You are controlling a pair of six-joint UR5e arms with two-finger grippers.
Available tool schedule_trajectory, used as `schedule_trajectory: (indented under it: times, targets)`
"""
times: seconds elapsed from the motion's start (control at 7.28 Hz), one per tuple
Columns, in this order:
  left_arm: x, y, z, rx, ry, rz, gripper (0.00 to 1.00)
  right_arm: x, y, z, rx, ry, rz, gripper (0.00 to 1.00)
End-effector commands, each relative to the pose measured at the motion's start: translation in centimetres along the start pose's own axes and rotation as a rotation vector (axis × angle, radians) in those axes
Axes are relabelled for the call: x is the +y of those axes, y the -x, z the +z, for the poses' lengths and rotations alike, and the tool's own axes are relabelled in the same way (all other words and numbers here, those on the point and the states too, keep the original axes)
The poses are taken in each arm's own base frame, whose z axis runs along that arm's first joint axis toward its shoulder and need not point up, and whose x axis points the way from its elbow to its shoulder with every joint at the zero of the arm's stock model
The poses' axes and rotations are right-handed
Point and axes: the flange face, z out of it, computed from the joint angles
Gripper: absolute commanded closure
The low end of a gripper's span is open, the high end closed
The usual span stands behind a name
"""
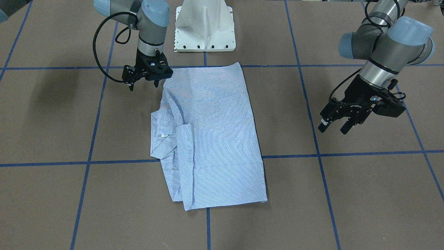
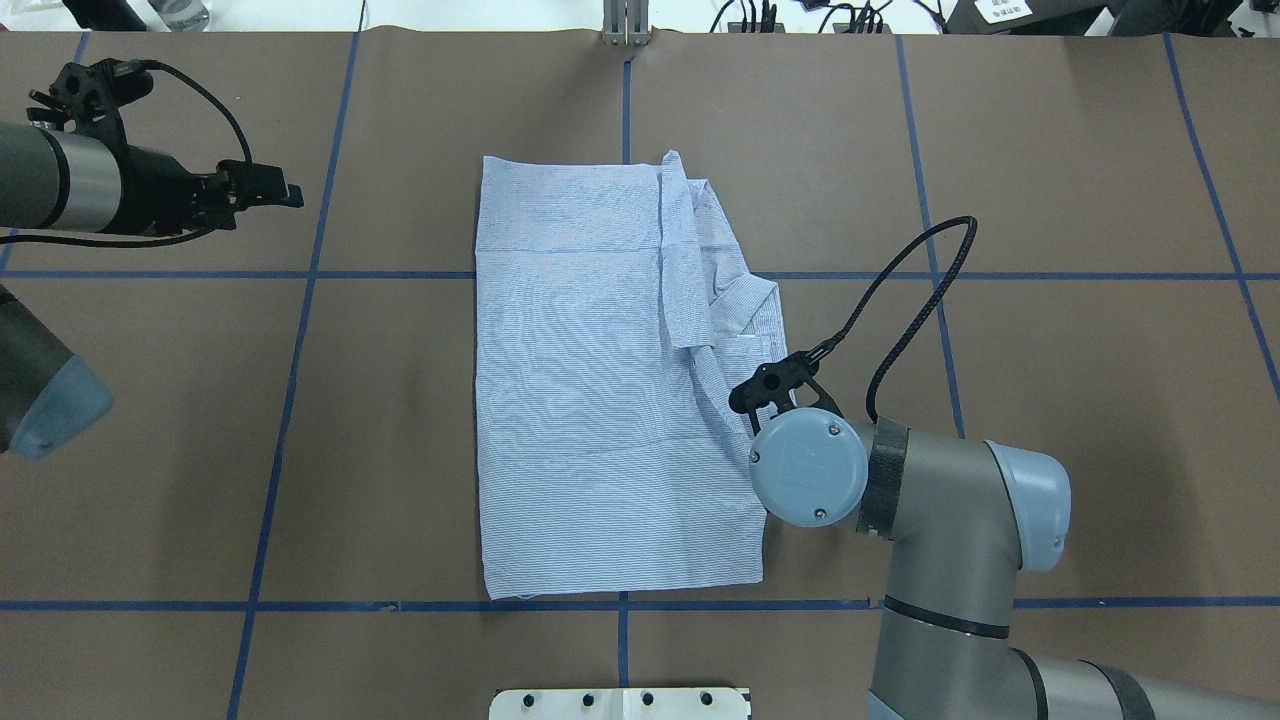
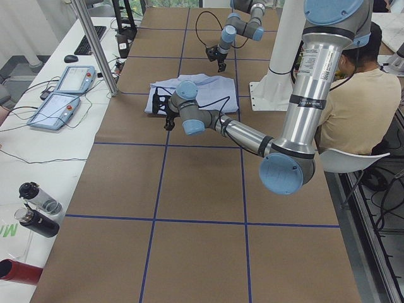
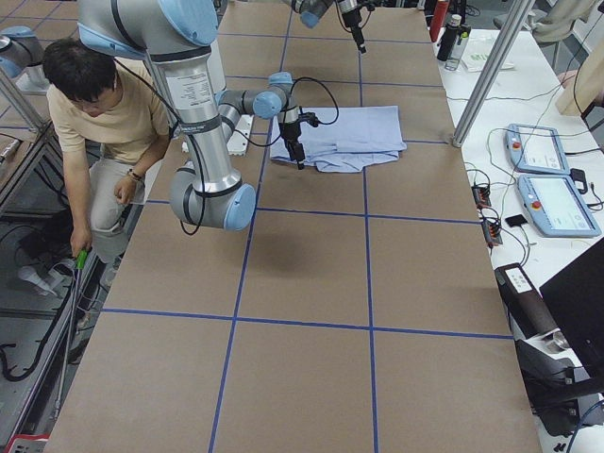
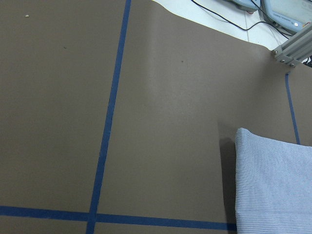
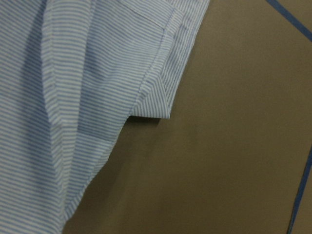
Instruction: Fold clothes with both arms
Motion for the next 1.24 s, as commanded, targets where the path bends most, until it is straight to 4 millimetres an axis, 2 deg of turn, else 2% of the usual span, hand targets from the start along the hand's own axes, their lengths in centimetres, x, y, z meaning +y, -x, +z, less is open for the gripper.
schedule_trajectory:
  times: [0.0, 0.14, 0.27, 0.41, 0.55, 0.82, 1.1]
  targets:
    - [-0.1, -0.1, -0.2, 0.002, -0.002, 0.0, 0.02, -2.5, 0.8, -2.5, -0.032, -0.039, 0.027, 0.0]
    - [0.0, 0.0, -0.2, -0.001, -0.003, -0.002, 0.02, -4.0, 2.1, -3.0, -0.042, -0.051, 0.039, 0.0]
    - [0.0, -0.1, -0.2, 0.001, -0.002, -0.001, 0.02, -5.8, 4.3, -2.3, -0.032, -0.041, 0.059, 0.0]
    - [0.1, 0.1, -0.3, 0.0, -0.001, -0.002, 0.02, -6.6, 5.3, -1.8, -0.02, -0.031, 0.06, 0.0]
    - [0.1, 0.1, -0.3, 0.0, -0.001, -0.002, 0.02, -6.7, 5.4, -1.0, -0.01, -0.028, 0.055, 0.0]
    - [0.2, 0.3, -0.4, -0.002, -0.001, -0.002, 0.02, -8.4, 4.5, 1.4, -0.006, -0.04, 0.067, 0.0]
    - [0.2, 0.3, -0.5, -0.002, -0.001, -0.002, 0.02, -10.2, 1.4, 2.0, 0.022, -0.044, 0.039, 0.0]
